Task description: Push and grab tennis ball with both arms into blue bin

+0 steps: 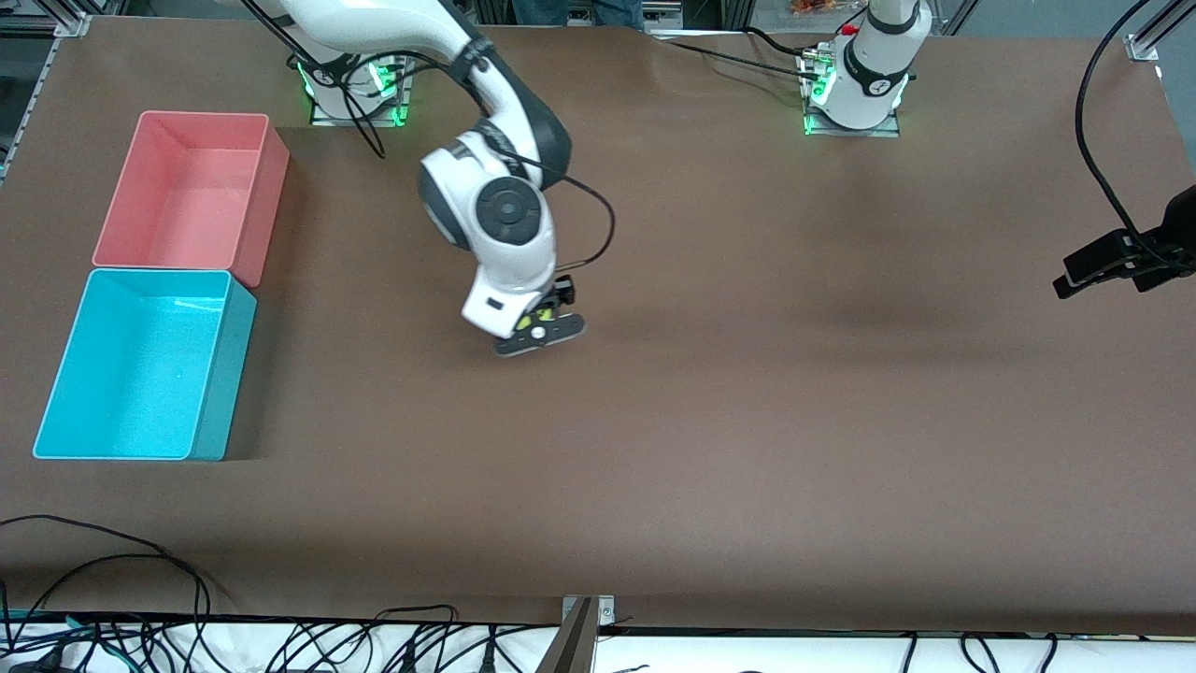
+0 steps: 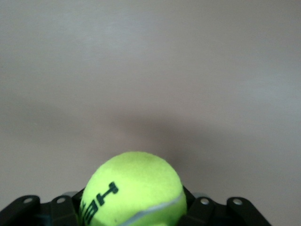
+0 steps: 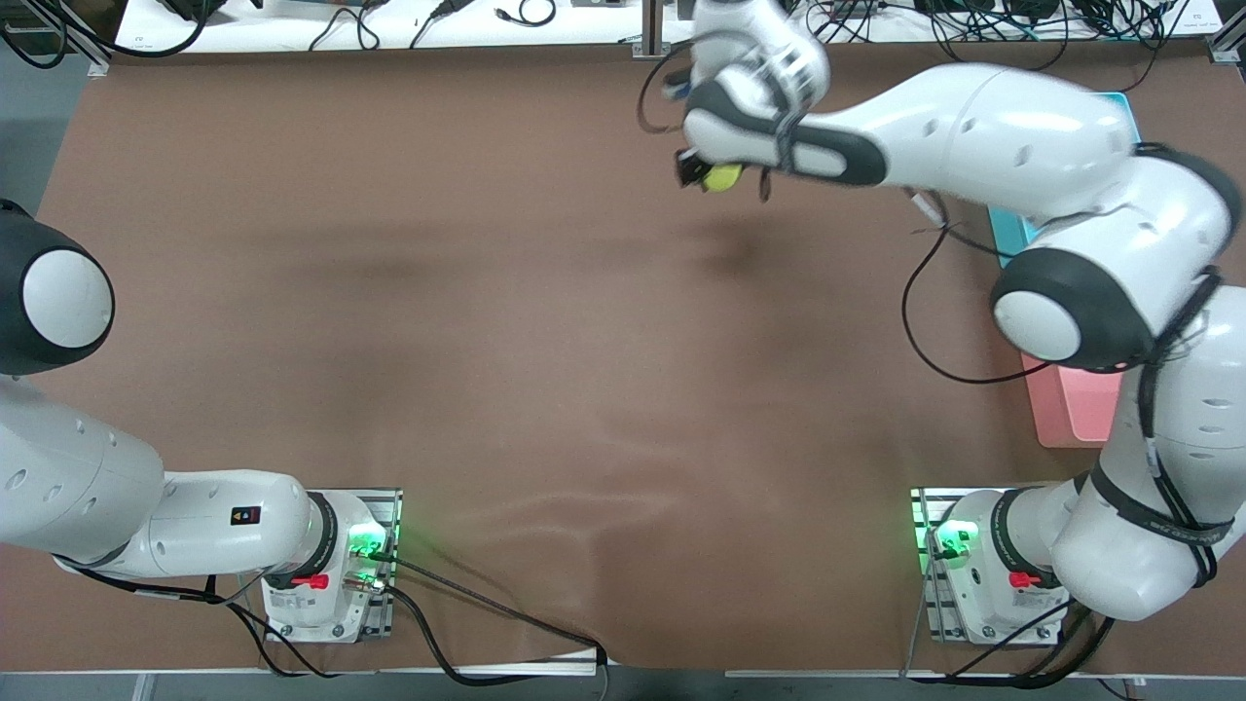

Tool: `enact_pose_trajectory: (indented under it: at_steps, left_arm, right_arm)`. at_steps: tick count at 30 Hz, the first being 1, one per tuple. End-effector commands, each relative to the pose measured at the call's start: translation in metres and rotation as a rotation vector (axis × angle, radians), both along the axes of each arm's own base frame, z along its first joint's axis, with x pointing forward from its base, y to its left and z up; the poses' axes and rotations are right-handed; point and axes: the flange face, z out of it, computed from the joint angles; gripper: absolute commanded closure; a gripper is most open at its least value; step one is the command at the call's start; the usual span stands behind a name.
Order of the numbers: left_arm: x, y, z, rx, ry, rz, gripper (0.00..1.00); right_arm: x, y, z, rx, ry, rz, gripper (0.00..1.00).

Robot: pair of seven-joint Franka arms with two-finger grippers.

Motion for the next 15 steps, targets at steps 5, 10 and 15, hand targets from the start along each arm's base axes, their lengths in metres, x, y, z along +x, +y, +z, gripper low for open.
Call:
enact_pose_trajectory:
  at_steps: [5,10,15]
  left_arm:
    - [-0.009,0.001,0.005,-0.029,-0.004,-0.005,0.0]
    - [-0.009,0.001,0.005,-0.027,-0.004,-0.005,0.0]
    - [-0.009,0.001,0.005,-0.027,-0.004,-0.005,0.0]
  right_arm:
    - [0.023,-0.093,0.081,0.002,0.066,0.0,0.85]
    - [0.04,-0.171,0.115,0.0,0.105,0.003,0.85]
    - [0.05,-0.247,0.138,0.008,0.138,0.014,0.85]
